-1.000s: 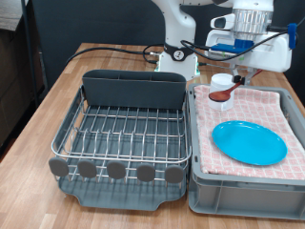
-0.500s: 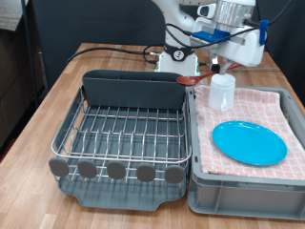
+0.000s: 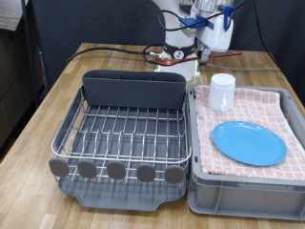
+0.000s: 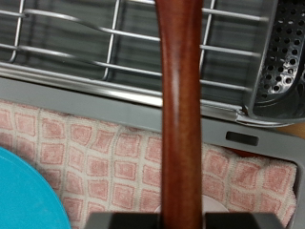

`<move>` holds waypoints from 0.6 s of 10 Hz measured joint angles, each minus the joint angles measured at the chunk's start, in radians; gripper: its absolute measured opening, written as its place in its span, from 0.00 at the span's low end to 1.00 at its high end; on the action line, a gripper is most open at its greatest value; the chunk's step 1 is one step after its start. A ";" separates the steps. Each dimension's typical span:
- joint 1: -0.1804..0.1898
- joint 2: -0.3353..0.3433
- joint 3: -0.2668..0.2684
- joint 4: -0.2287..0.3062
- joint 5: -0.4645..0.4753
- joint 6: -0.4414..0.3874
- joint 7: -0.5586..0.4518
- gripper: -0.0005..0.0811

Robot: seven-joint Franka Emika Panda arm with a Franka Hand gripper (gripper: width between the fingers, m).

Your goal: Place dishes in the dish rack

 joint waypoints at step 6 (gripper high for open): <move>-0.007 -0.025 -0.059 -0.028 0.008 -0.096 0.057 0.12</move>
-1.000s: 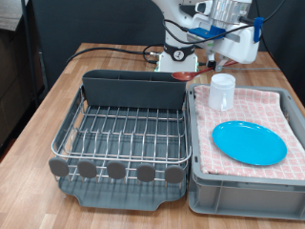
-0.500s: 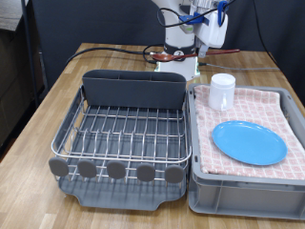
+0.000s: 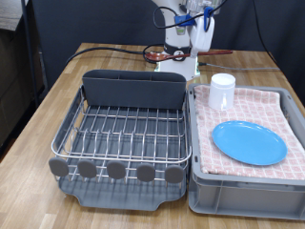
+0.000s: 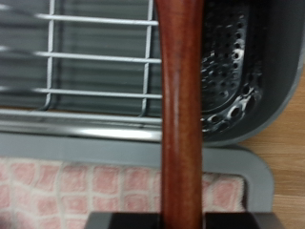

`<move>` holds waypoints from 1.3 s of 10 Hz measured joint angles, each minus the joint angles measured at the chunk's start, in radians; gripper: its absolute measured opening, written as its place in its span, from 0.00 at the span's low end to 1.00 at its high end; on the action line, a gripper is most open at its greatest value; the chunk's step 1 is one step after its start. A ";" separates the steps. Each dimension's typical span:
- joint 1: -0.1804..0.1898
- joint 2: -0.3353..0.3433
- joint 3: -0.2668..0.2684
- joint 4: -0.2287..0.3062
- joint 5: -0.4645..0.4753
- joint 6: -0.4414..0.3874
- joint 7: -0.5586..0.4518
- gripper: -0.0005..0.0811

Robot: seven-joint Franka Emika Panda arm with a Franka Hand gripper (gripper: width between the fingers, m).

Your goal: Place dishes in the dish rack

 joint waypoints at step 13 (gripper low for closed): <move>0.062 -0.018 -0.349 -0.084 0.200 0.062 -0.263 0.12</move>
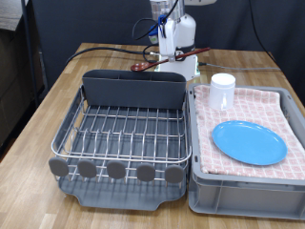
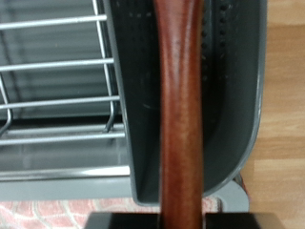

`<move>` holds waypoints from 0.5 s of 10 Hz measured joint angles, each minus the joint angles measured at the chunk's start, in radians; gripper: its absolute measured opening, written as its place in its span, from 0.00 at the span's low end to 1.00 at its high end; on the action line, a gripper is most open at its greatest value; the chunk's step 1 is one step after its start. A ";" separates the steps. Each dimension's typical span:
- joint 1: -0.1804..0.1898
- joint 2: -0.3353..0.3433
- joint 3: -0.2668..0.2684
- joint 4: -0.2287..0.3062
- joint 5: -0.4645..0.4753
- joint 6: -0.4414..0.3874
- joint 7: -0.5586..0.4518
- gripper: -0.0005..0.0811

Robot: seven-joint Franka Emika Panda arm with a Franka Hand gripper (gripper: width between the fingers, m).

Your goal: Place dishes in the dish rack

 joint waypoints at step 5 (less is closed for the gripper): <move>0.043 0.008 -0.152 -0.001 0.120 -0.004 -0.182 0.12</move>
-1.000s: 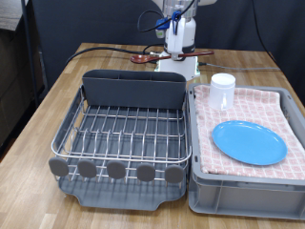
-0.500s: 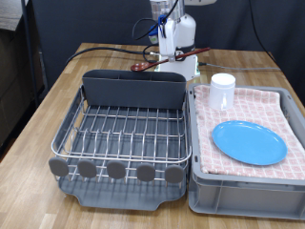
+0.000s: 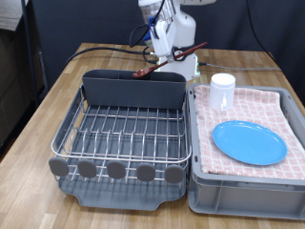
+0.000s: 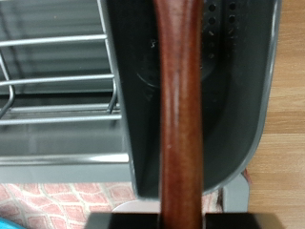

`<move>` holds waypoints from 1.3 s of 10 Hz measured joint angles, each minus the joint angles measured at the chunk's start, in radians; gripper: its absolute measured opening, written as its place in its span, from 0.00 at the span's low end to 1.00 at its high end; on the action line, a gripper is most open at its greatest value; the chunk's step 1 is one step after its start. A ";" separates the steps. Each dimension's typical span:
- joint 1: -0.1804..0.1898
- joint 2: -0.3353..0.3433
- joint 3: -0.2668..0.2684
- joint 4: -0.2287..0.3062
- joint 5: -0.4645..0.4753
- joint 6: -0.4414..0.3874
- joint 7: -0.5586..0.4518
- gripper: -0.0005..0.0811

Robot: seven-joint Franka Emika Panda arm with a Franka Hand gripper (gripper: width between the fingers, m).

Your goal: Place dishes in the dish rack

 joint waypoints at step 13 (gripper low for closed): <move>0.014 0.097 -0.208 0.031 0.022 -0.026 -0.236 0.12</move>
